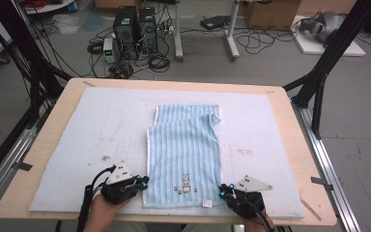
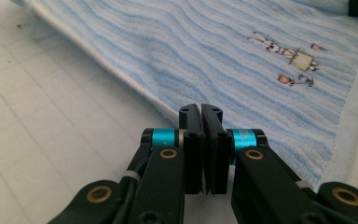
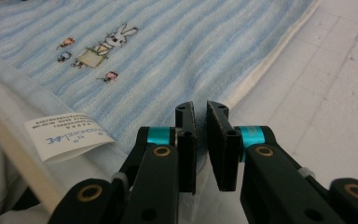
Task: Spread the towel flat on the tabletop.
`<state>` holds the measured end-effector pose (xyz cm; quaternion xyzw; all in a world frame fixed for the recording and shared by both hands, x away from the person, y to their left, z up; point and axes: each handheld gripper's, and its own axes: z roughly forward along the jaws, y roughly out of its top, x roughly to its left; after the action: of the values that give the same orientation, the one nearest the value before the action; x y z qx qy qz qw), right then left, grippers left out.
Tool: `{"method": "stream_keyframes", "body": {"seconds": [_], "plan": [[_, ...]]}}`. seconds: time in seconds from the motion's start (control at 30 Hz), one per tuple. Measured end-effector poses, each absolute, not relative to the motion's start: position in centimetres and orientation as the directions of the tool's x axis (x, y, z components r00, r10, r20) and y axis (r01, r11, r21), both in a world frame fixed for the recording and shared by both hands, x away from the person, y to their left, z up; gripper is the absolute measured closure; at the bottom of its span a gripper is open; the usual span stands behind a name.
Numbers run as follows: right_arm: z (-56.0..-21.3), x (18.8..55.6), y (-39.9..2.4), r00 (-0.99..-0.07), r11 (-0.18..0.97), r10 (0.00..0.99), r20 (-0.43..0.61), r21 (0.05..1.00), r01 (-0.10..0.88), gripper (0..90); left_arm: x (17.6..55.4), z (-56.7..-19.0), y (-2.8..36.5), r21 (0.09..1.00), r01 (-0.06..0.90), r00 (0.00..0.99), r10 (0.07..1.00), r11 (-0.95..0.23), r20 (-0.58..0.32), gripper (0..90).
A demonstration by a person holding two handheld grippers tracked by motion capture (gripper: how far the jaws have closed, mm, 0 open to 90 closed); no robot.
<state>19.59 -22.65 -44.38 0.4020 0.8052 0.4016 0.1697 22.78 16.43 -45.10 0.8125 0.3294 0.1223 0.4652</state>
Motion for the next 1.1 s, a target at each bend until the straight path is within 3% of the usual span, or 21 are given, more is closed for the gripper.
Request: {"method": "stream_keyframes", "body": {"seconds": [0.17, 0.27, 0.4, 0.5, 0.63, 0.83, 1.03, 1.1], "plan": [[-43.7, 18.6, -23.0, -0.611, 0.322, 0.789, 0.057, 0.810, 0.491, 69.2, 21.8, -45.0, 17.5, 0.852, 0.424, 0.753, 0.642, -0.308, -0.144, 84.4], [-43.2, 18.8, -23.7, -0.575, 0.270, 0.814, 0.075, 0.829, 0.490, 56.6, 22.4, -44.6, 17.9, 0.871, 0.441, 0.705, 0.685, -0.217, -0.187, 55.7], [-42.8, 19.7, -24.3, -0.525, 0.215, 0.847, 0.086, 0.848, 0.485, 45.6, 23.6, -44.1, 18.4, 0.885, 0.436, 0.669, 0.716, -0.164, -0.198, 44.4], [-42.7, 20.4, -24.4, -0.499, 0.190, 0.862, 0.088, 0.857, 0.479, 41.1, 24.8, -43.8, 18.5, 0.883, 0.441, 0.663, 0.721, -0.160, -0.201, 41.5], [-42.8, 22.1, -24.1, -0.494, 0.195, 0.866, 0.082, 0.853, 0.483, 41.2, 26.4, -43.6, 18.1, 0.878, 0.452, 0.654, 0.728, -0.158, -0.206, 40.2], [-43.7, 24.8, -22.0, -0.525, 0.252, 0.848, 0.075, 0.815, 0.522, 50.2, 28.4, -44.4, 16.6, 0.843, 0.498, 0.638, 0.744, -0.202, -0.199, 41.3], [-44.6, 26.1, -20.4, -0.531, 0.310, 0.847, 0.039, 0.774, 0.552, 55.6, 29.1, -45.2, 15.6, 0.800, 0.538, 0.631, 0.757, -0.266, -0.173, 52.8], [-44.9, 26.1, -20.2, -0.528, 0.319, 0.848, 0.038, 0.760, 0.566, 59.9, 29.0, -45.2, 15.4, 0.796, 0.535, 0.639, 0.752, -0.282, -0.162, 63.9]]}}
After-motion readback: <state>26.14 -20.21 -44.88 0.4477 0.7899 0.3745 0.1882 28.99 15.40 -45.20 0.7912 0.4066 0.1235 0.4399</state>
